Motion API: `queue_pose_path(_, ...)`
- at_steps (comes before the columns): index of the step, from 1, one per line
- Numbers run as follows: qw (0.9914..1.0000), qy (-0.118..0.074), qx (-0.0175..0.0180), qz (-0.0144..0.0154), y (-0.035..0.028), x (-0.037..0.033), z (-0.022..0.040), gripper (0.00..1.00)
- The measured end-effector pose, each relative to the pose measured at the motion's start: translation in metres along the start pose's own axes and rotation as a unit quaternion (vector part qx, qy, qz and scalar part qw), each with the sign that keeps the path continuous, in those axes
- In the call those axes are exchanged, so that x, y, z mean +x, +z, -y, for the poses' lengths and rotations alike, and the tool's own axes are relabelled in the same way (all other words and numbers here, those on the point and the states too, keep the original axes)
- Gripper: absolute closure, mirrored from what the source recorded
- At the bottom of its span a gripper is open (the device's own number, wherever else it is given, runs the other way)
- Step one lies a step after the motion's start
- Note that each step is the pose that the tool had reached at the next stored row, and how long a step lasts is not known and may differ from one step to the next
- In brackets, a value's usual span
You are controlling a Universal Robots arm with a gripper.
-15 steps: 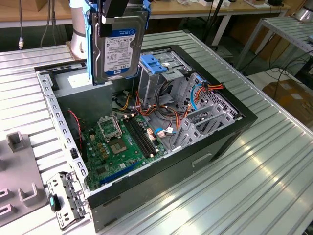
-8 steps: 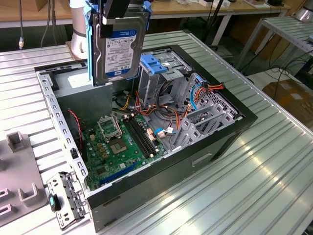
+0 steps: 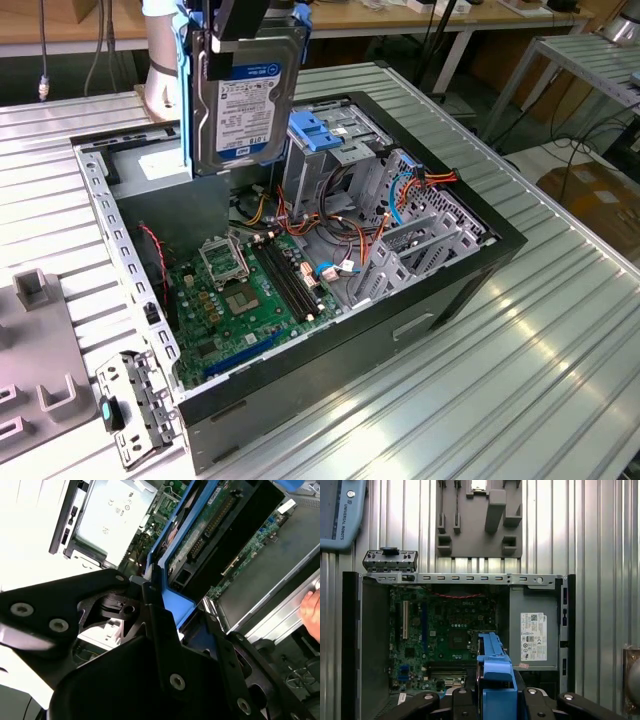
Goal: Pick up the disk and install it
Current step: 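Insert the disk into the insertion slot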
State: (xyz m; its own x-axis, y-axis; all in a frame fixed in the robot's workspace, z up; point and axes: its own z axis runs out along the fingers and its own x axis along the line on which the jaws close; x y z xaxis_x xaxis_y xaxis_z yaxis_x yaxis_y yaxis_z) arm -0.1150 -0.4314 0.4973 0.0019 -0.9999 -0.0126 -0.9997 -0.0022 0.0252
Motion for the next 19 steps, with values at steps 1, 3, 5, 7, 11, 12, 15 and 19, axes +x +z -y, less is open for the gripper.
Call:
queue_pose_path(1, 1.00000, 0.000, 0.0000, 0.0000, 0.0000, 0.0009, 0.0000, 0.63)
queue_pose_path(3, 1.00000, 0.000, 0.0000, 0.0000, -0.0001, 0.0032, 0.0000, 0.63)
queue_pose_path(5, 1.00000, 0.000, 0.0000, 0.0000, 0.0000, 0.0045, -0.0001, 0.63)
queue_pose_path(7, 1.00000, 0.000, -0.0001, -0.0001, -0.0001, 0.0053, 0.0000, 0.63)
queue_pose_path(11, 1.00000, 0.000, 0.0000, 0.0000, -0.0001, 0.0090, 0.0000, 0.63)
queue_pose_path(12, 1.00000, 0.000, 0.0000, 0.0000, -0.0001, 0.0096, 0.0000, 0.63)
queue_pose_path(15, 1.00000, 0.000, 0.0000, 0.0000, -0.0002, 0.0125, 0.0000, 0.63)
queue_pose_path(19, 1.00000, 0.000, 0.0000, 0.0000, -0.0002, 0.0156, 0.0000, 0.63)
